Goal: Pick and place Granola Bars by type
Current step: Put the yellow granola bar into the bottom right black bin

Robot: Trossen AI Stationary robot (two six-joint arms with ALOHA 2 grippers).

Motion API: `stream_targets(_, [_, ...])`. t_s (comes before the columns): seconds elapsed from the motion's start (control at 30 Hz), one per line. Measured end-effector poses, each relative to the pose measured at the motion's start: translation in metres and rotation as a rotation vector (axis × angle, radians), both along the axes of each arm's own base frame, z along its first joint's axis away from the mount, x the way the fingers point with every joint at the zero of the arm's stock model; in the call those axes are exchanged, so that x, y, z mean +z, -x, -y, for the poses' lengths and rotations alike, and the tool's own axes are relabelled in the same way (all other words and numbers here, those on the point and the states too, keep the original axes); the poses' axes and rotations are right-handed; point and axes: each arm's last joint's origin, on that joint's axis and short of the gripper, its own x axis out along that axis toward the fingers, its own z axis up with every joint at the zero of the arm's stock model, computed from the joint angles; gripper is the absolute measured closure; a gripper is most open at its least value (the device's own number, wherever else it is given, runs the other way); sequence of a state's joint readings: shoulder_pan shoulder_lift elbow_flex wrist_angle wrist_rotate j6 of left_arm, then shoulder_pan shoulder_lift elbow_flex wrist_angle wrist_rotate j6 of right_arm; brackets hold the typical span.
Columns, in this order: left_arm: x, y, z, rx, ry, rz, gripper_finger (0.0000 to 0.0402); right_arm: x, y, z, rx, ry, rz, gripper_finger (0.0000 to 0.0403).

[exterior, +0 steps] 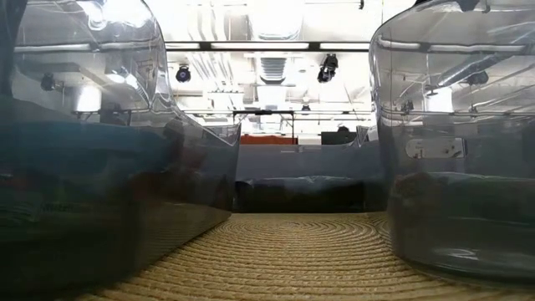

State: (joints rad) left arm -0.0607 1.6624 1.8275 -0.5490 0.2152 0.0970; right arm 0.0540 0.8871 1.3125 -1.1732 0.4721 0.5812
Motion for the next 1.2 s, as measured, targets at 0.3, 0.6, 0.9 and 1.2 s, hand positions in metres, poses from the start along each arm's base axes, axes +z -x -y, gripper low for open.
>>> stream_targets(0.3, [0.028,0.032,-0.024,0.070,-0.008,0.061,0.0402,-0.002,0.000,0.000,0.004,0.005,-0.010,0.0394])
stream_targets(0.6, [0.030,0.055,-0.058,0.217,-0.002,0.101,0.0402,-0.003,-0.002,0.000,0.006,0.006,-0.017,0.0394])
stream_targets(0.9, [-0.011,0.094,-0.072,0.308,0.093,0.248,0.0401,-0.003,-0.002,0.000,0.011,0.011,-0.021,0.0394])
stream_targets(1.2, [-0.056,0.143,-0.068,0.409,0.169,0.308,0.0401,-0.004,-0.003,0.000,0.009,0.010,-0.024,0.0394])
